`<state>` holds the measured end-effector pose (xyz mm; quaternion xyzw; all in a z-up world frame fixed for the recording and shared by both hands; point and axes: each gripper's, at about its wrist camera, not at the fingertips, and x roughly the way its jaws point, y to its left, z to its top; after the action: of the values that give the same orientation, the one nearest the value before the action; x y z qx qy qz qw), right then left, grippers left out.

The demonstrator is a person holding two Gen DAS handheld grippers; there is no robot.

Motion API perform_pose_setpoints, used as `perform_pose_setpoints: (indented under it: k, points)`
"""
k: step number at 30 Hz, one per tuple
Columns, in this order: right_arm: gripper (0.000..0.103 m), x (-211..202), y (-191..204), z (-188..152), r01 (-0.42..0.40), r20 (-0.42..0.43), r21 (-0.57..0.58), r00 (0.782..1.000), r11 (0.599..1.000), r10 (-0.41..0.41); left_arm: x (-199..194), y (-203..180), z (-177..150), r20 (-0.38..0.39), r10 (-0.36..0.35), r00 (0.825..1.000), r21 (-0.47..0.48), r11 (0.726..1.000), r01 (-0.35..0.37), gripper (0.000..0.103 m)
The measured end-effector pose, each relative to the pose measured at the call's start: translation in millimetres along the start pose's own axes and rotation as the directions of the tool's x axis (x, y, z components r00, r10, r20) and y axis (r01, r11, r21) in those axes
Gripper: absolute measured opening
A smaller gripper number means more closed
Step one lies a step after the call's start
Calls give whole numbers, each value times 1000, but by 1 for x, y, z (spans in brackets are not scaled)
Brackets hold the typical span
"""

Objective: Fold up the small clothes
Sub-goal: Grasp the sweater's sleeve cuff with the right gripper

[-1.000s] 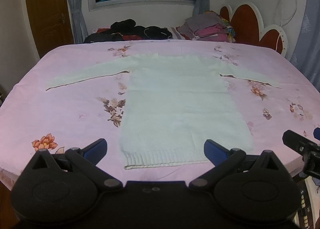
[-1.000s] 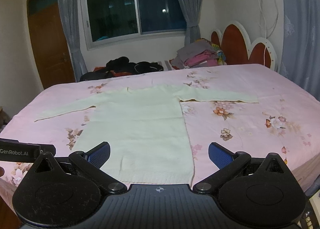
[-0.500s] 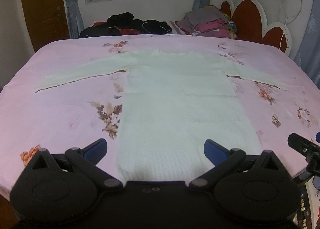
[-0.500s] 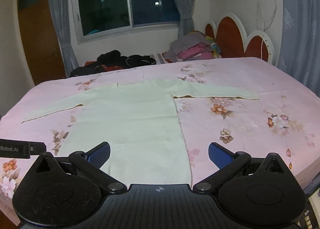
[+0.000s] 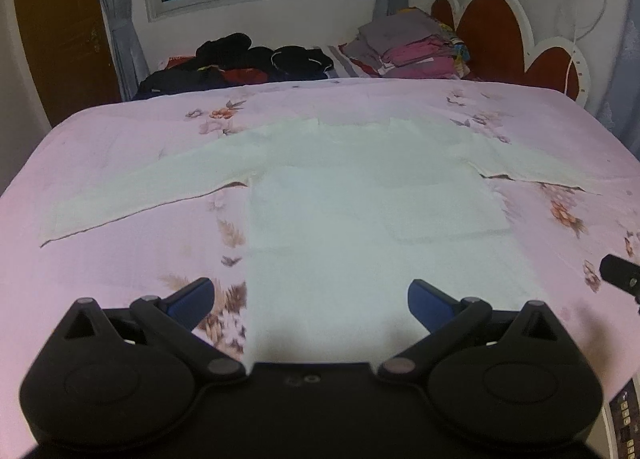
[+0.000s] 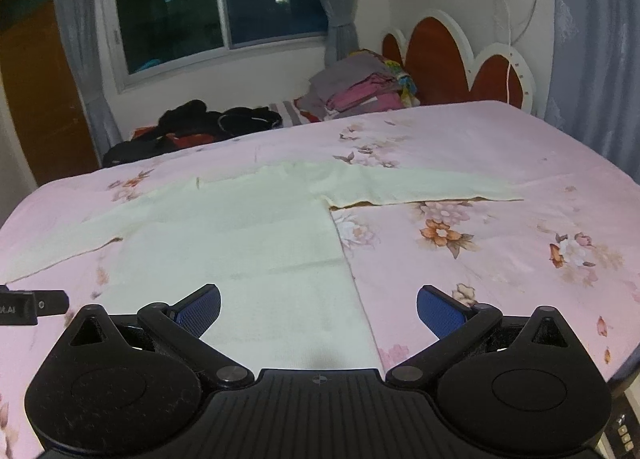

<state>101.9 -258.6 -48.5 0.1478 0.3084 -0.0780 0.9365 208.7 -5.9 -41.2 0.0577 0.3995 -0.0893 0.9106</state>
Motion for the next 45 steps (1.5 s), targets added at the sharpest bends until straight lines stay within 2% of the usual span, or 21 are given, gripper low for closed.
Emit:
perform_pose_setpoints:
  k: [5,12,17,25,29,34,36,39,45]
  points:
    - [103,22,4,16,57,17,-16,998,998,-56,21,9,15,18,-29,999,-29,999,30,103]
    - [103,53,-15,32,90,34,-29,995,996,-89,55,4,26,-18,-32,999,-29,999,31,103]
    - [103,84,-53,47,129,52,-29,990,991,-128,78,-12,34,-19,-9,1000,-32,999,8,103]
    - [103,151,-121,77,118,20,-13,993,993,-118,121,-36,58,-47,55,997,-76,995,-58,103]
    - [103,185,-160,86,141,-12,18,990,990,-141,142,-48,68,-57,80,995,-90,992,-85,103]
    - [102,222,-217,95,192,-44,110,981,975,-188,161,-62,77,-54,126,991,-90,987,-131,103]
    - [64,234,-240,98,229,-72,147,973,962,-220,166,-68,80,-55,137,989,-80,987,-141,103]
    - [63,253,-275,101,269,-131,213,961,939,-246,174,-74,84,-67,143,987,-78,986,-148,103]
    - [63,276,-317,107,299,-164,294,951,908,-260,182,-79,87,-72,174,982,-65,982,-179,103]
